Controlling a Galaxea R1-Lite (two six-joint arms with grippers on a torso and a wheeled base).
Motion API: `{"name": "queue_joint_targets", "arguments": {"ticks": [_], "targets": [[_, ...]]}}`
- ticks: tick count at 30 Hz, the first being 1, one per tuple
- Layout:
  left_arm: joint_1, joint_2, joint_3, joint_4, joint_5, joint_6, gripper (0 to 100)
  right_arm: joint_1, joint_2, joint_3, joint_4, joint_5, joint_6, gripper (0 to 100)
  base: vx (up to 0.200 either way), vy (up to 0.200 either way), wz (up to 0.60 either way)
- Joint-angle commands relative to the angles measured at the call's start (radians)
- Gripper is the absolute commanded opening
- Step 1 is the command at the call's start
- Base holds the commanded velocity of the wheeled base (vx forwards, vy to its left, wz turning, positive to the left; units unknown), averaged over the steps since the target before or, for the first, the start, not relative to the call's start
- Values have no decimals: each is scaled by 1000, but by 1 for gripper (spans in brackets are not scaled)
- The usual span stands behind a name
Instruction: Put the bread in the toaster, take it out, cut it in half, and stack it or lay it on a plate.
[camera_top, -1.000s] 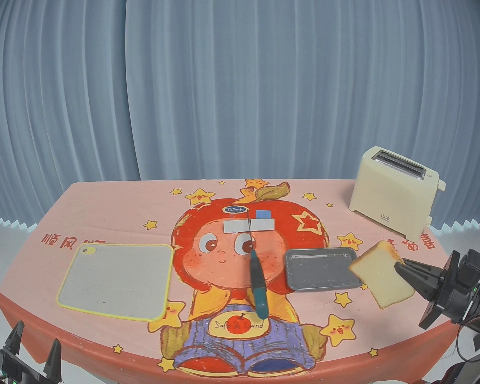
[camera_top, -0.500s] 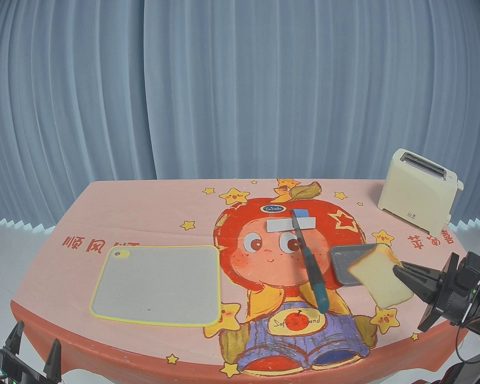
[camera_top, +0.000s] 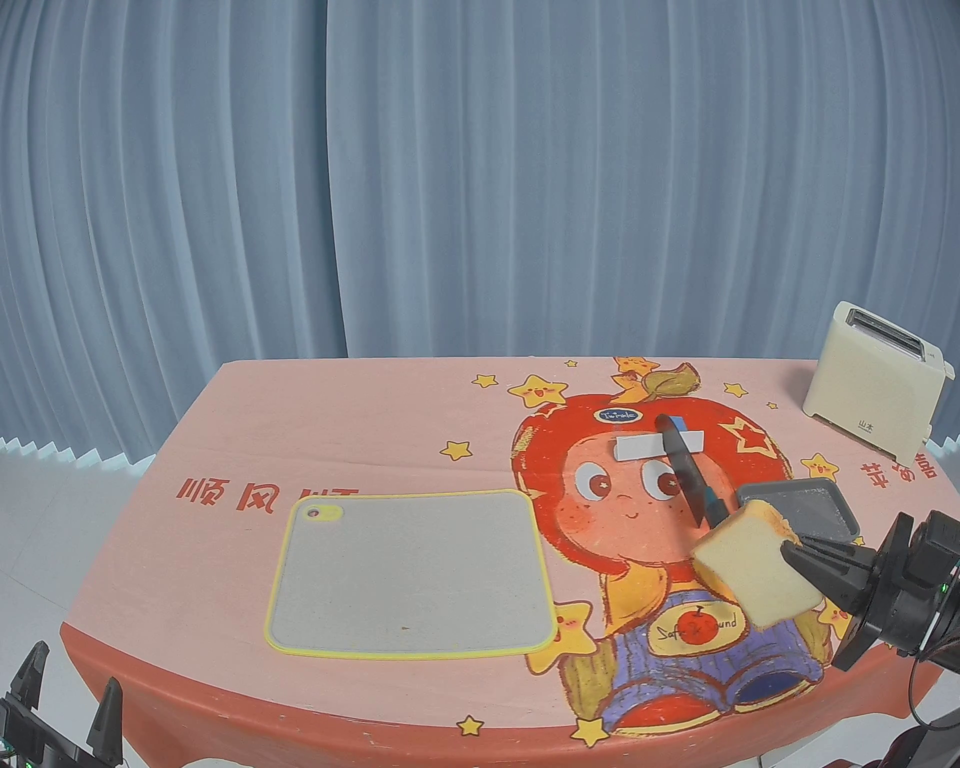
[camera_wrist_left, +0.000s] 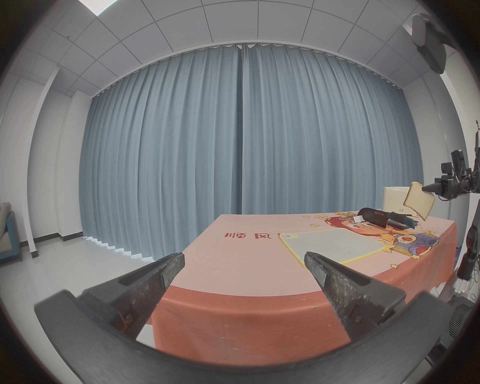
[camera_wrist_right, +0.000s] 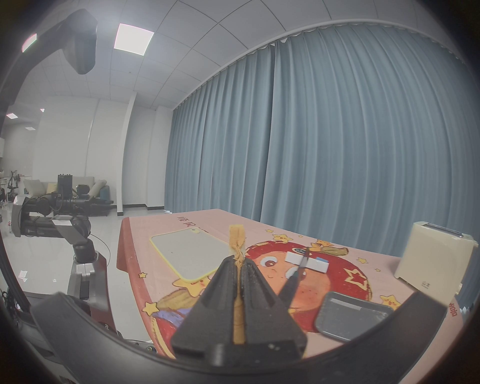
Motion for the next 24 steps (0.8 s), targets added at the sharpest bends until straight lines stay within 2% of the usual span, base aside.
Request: {"name": "queue_joint_targets", "arguments": {"ticks": [1,5,17,20,24], "targets": [[0,2,18,0,0,-1,100,2,1,-2,11,-1,-2,0,0,200,0],[0,2,18,1,0,-1,100,5,1,-3,17,-1,-20,0,0,0,0],[0,2,18,0,0,-1,100,27,2,-3,18,1,-12,0,0,0,0],[0,2,18,0,0,-1,100,56,15,-10,17,1,17,0,0,0,0],[0,2,18,0,0,-1,100,77,62,-17,5,1,109,0,0,0,0]]}}
